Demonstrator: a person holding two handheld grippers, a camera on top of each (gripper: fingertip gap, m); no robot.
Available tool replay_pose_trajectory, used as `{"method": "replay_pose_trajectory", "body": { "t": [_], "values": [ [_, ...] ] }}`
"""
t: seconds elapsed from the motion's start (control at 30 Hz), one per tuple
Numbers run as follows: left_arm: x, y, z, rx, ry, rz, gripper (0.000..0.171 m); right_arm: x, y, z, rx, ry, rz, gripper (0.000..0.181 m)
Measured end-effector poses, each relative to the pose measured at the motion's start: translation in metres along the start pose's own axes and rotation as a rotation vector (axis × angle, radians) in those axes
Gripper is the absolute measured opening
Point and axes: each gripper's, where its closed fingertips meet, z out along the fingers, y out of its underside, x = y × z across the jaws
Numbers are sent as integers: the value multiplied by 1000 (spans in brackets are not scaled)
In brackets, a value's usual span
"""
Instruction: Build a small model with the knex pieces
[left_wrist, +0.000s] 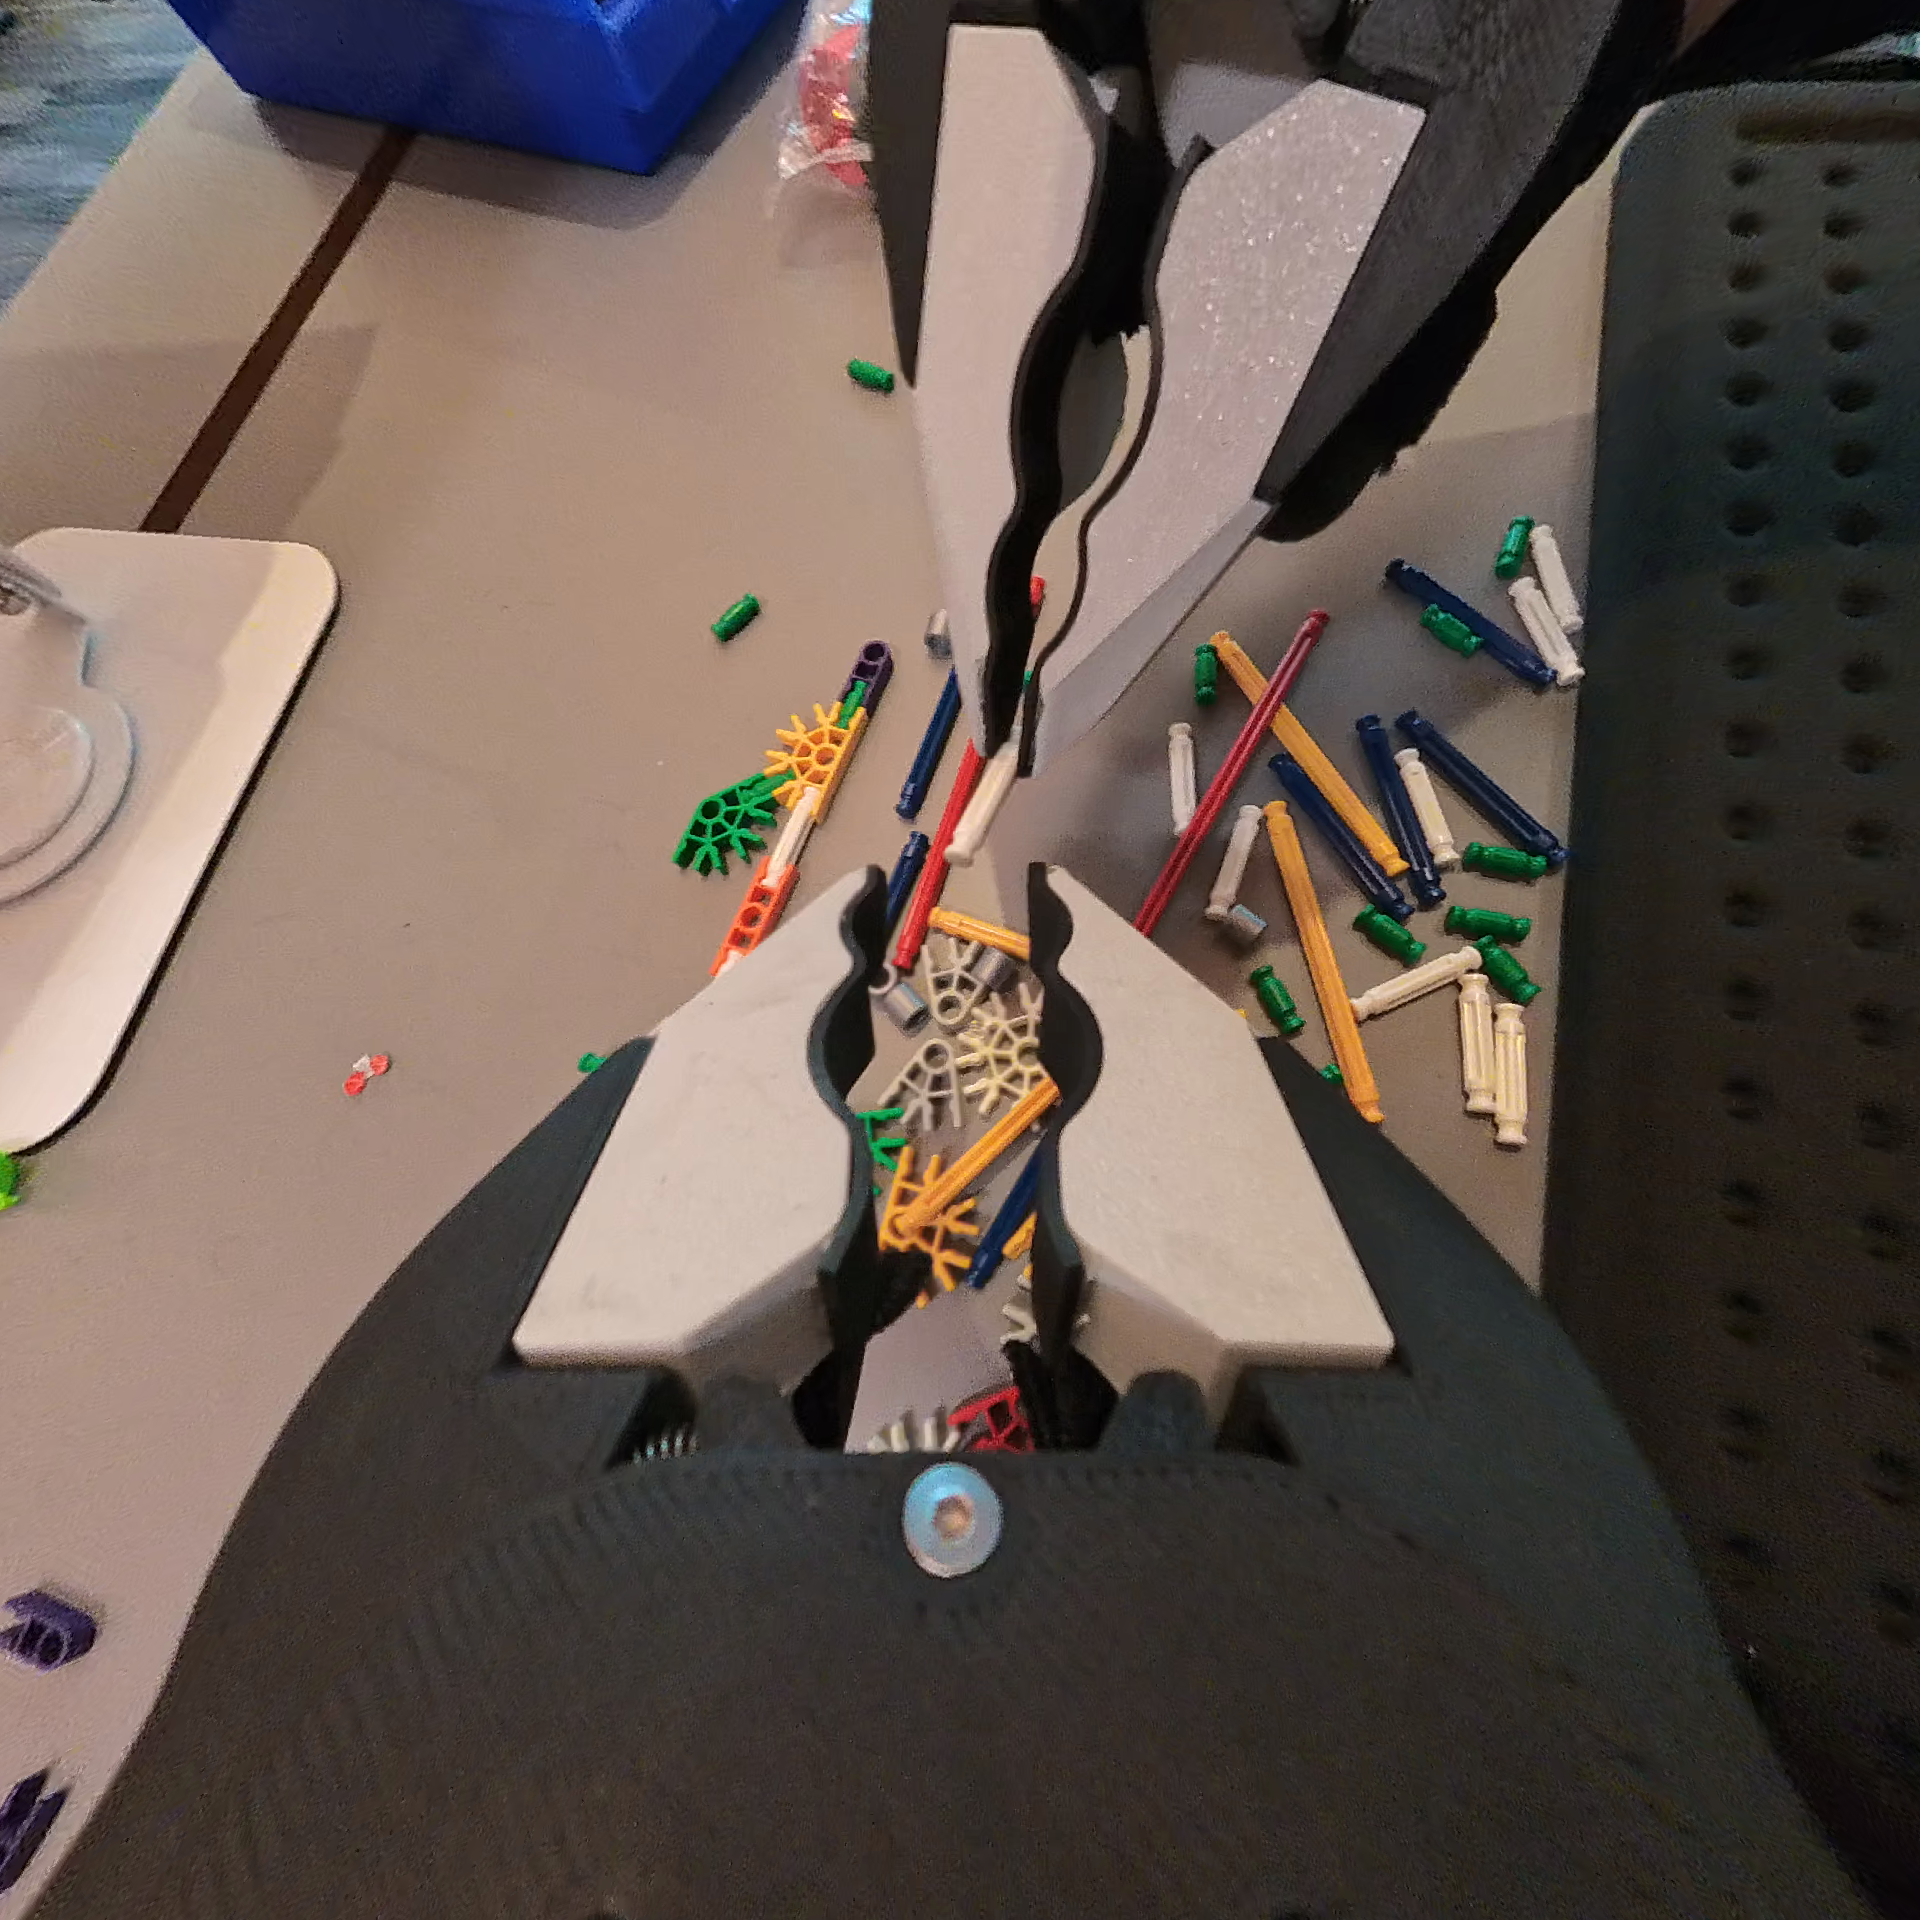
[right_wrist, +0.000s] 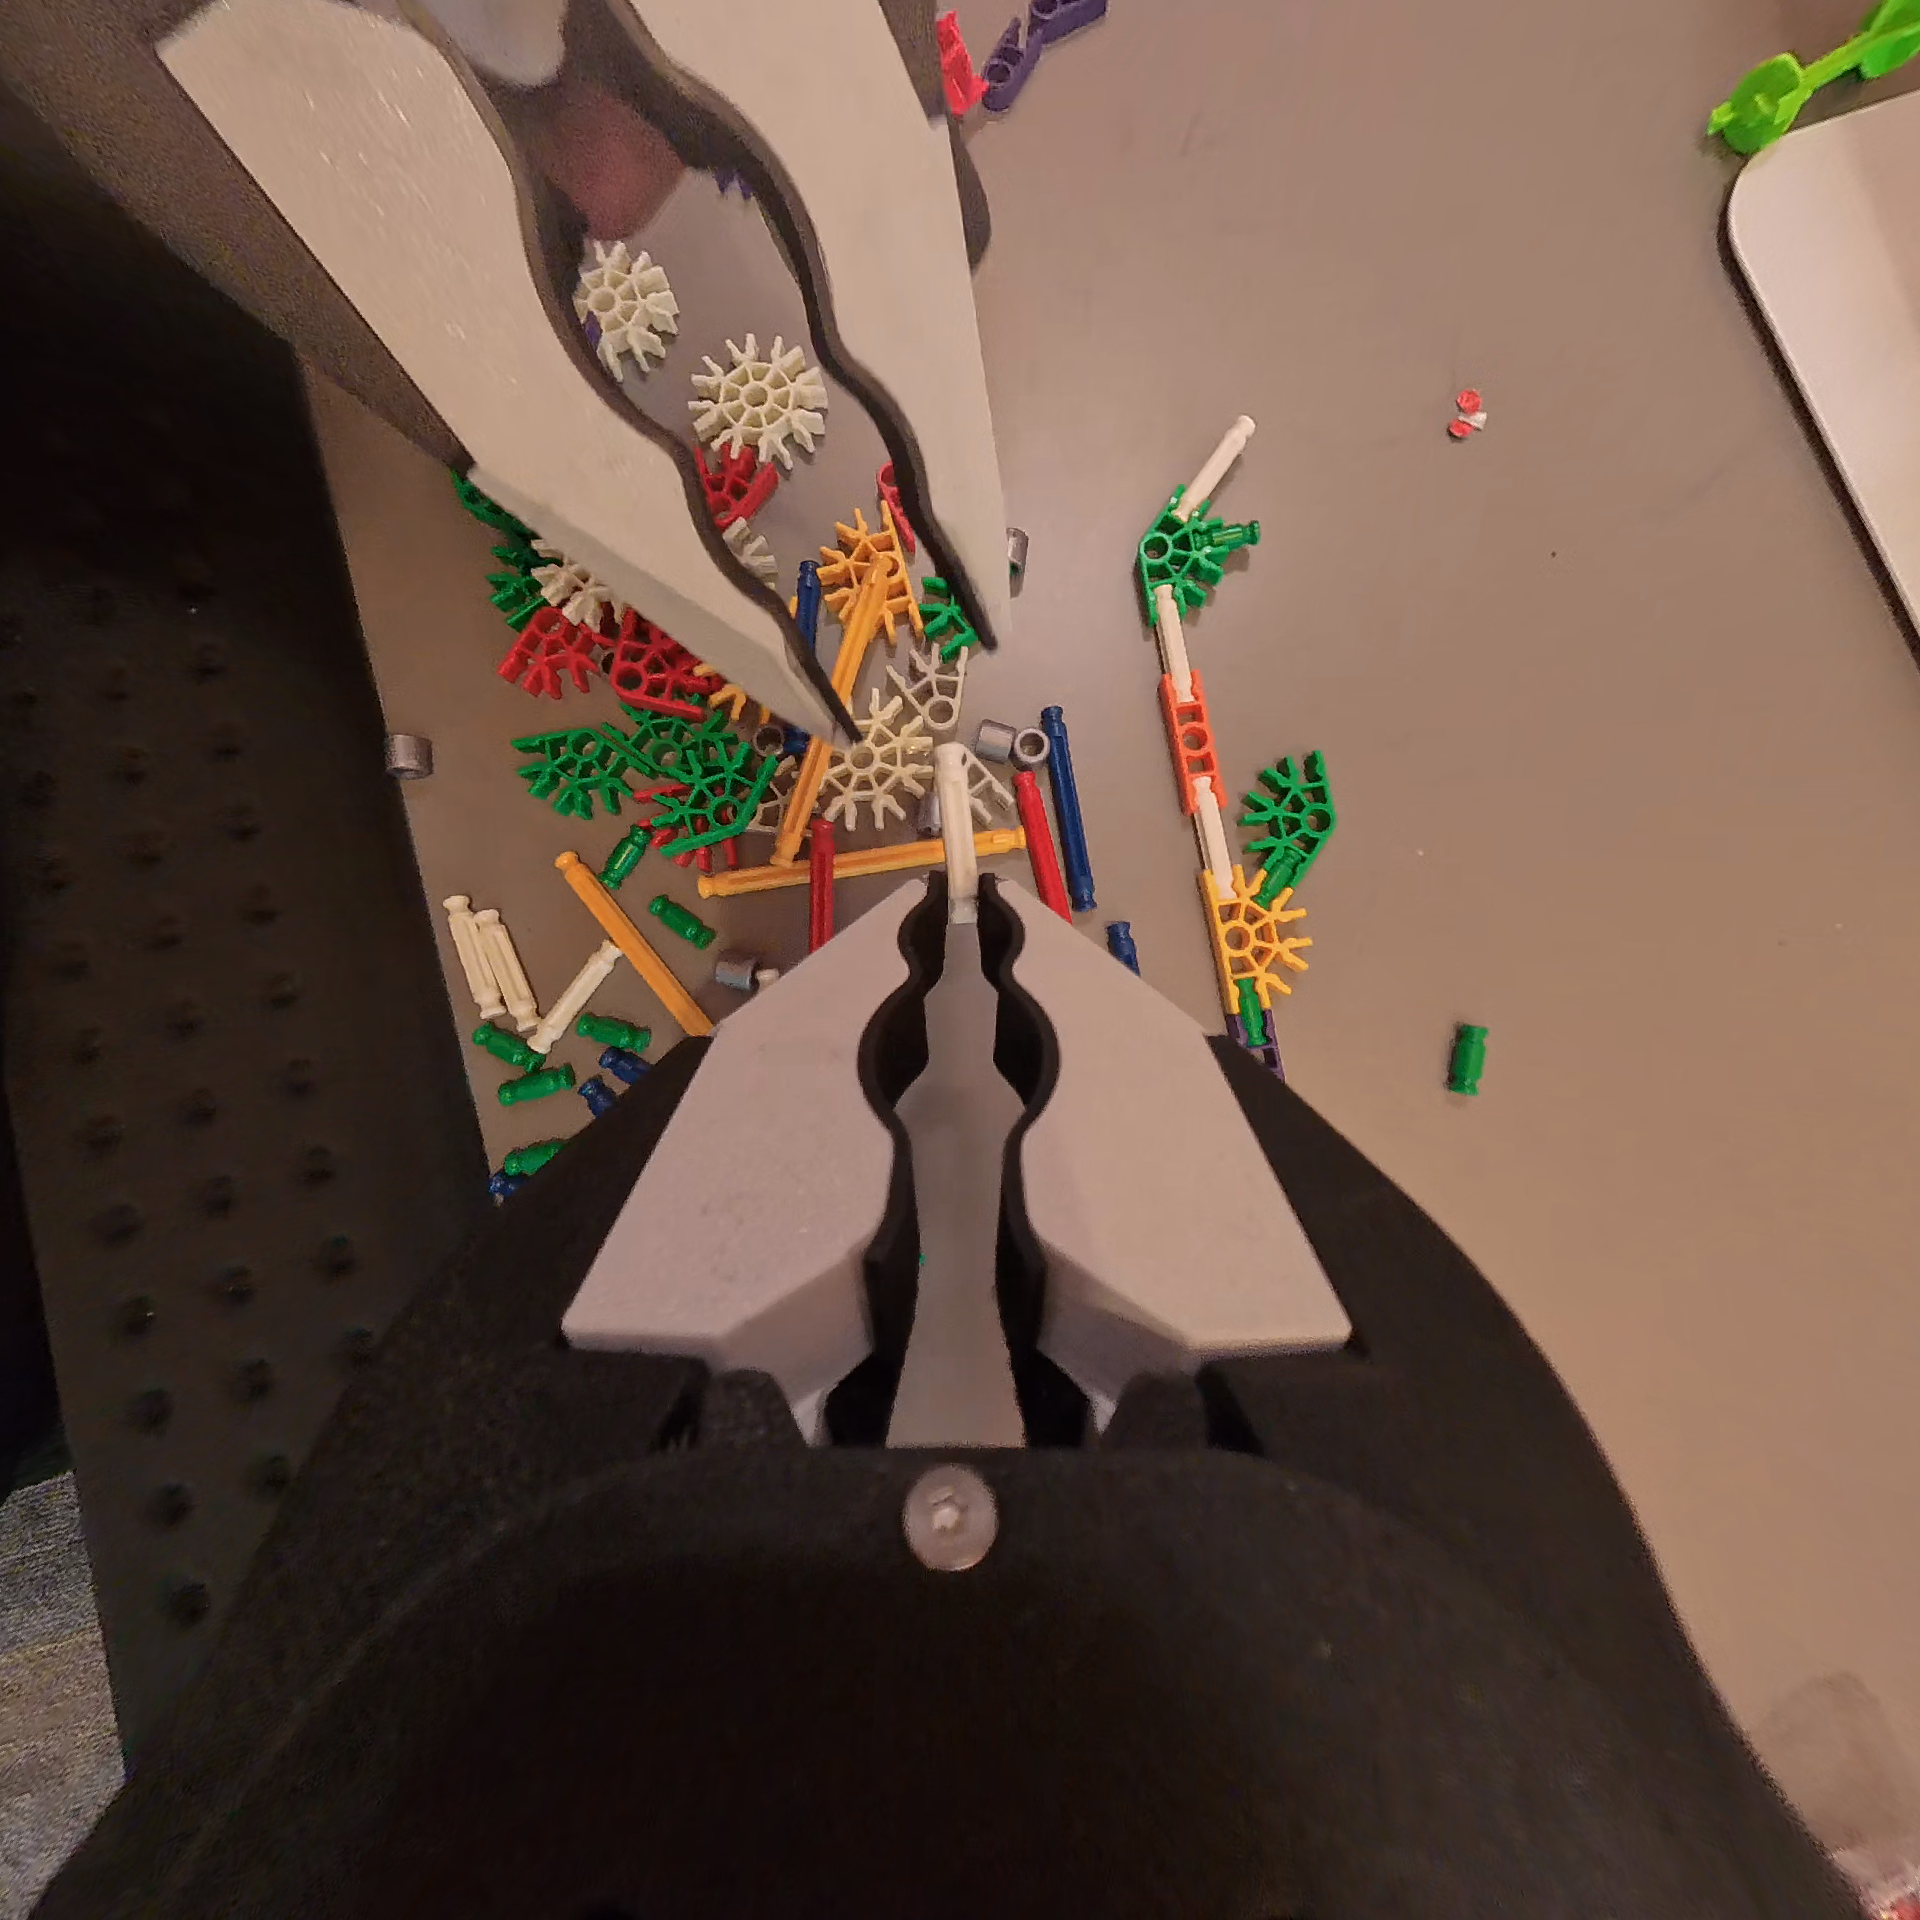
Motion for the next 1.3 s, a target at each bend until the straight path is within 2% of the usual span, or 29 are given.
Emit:
{"method": "replay_pose_trajectory", "body": {
  "t": [0.23, 0.57, 0.83, 1.3],
  "values": [
    [7, 4, 9, -17, 16, 33, 5, -9, -8, 0, 17, -29, -48, 4],
    [-9, 8, 8, -13, 8, 49, 4, 6, -19, 6, 63, -24, -2, 5],
    [-39, 10, 7, -39, -31, 84, 3, 29, -28, 5, 105, 23, 68, 21],
    [-71, 29, 14, -115, -52, 91, 3, 66, -2, -2, 88, 130, 164, 41]
  ]
}}
